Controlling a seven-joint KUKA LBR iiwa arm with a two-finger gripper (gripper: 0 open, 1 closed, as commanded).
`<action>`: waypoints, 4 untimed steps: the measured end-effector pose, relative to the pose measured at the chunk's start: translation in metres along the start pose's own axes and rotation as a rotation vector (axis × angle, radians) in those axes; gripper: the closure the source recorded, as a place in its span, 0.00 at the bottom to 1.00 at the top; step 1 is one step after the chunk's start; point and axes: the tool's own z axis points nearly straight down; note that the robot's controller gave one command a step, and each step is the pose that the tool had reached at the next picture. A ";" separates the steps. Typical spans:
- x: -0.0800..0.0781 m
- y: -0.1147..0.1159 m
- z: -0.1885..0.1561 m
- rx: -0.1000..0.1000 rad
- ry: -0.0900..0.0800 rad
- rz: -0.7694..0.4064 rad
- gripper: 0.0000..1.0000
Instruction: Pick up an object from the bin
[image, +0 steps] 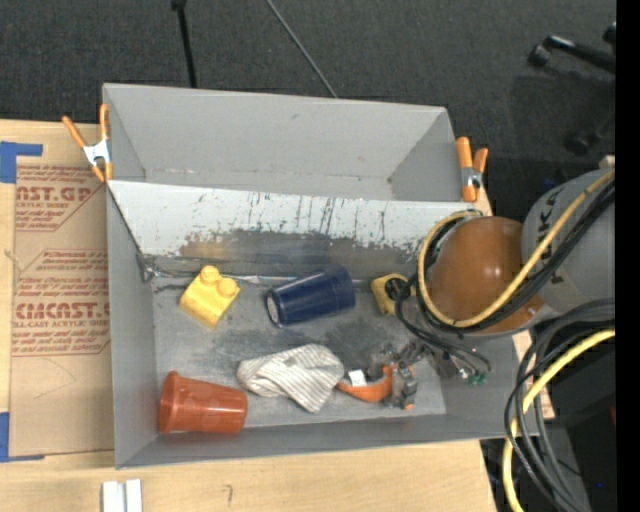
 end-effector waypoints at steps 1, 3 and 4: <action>-0.001 -0.017 -0.115 0.000 -0.002 -0.019 1.00; -0.008 -0.021 -0.169 -0.003 0.003 -0.015 1.00; -0.010 -0.022 -0.185 -0.001 0.001 -0.015 1.00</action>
Offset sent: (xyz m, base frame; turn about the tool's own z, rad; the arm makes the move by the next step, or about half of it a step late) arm 0.0000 0.0000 0.0000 0.0000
